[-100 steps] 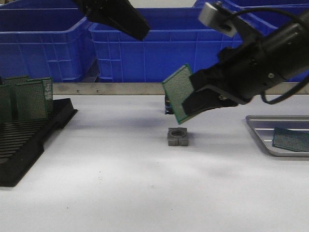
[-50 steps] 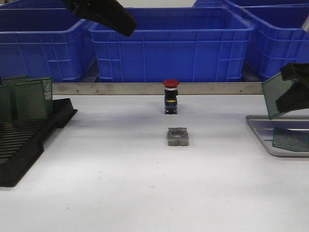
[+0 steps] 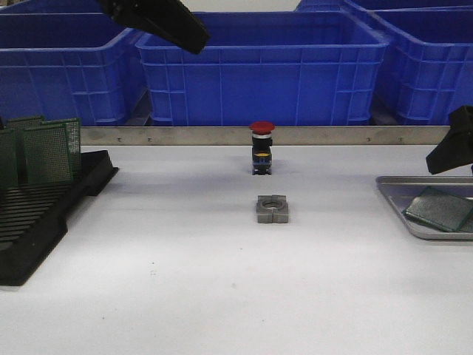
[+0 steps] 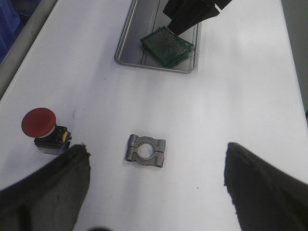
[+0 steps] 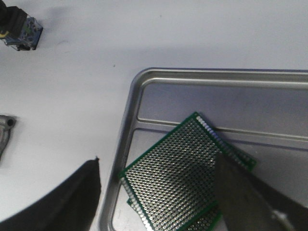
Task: Place circuit board on tray
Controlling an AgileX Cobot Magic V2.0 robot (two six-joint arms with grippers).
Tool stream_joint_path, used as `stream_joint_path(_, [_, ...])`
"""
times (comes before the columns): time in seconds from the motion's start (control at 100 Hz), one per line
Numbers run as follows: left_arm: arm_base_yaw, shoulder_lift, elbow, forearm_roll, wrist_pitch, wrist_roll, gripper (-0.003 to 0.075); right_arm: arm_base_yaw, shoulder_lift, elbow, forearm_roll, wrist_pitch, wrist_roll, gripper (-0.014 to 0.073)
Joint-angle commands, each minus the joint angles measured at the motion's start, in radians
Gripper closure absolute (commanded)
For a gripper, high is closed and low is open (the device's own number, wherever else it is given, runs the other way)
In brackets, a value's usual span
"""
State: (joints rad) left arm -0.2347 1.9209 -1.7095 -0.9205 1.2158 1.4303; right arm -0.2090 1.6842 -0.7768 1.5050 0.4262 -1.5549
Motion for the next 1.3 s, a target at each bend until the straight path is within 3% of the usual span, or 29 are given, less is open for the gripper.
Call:
stream_joint_path(0.0, [0.006, -0.067, -0.046, -0.068, 0.063, -0.009, 0.0199, -0.006, -0.057, -0.018, -0.008, -0.001, -0.005, 0.0011])
stream_joint_path(0.16, [0.025, -0.078, -0.089, -0.066, 0.063, -0.058, 0.0352, -0.006, -0.137, -0.018, -0.075, -0.007, -0.005, 0.0072])
stream_joint_path(0.24, [0.036, -0.092, -0.101, -0.066, 0.063, -0.089, 0.0516, -0.006, -0.192, -0.018, -0.111, 0.0, -0.005, 0.0162])
stream_joint_path(0.33, [0.051, -0.11, -0.101, -0.046, 0.063, -0.111, 0.0741, -0.006, -0.262, -0.018, -0.121, 0.018, -0.005, 0.0372])
stream_joint_path(0.43, [0.066, -0.129, -0.101, -0.016, 0.063, -0.148, 0.0741, -0.006, -0.334, -0.018, -0.122, 0.056, -0.005, 0.0671])
stream_joint_path(0.46, [0.069, -0.139, -0.101, -0.005, 0.063, -0.152, 0.0741, -0.006, -0.357, -0.018, -0.124, 0.071, -0.005, 0.072])
stream_joint_path(0.61, [0.082, -0.187, -0.101, 0.052, 0.052, -0.202, 0.0741, -0.006, -0.44, -0.018, -0.134, 0.154, -0.005, 0.0706])
stream_joint_path(0.87, [0.102, -0.324, -0.026, 0.129, -0.071, -0.331, 0.0741, 0.033, -0.582, 0.016, -0.056, 0.087, -0.008, 0.0706])
stream_joint_path(1.29, [0.104, -0.822, 0.511, 0.134, -0.666, -0.392, 0.0741, 0.369, -0.85, 0.181, -0.049, -0.321, -0.008, 0.0706])
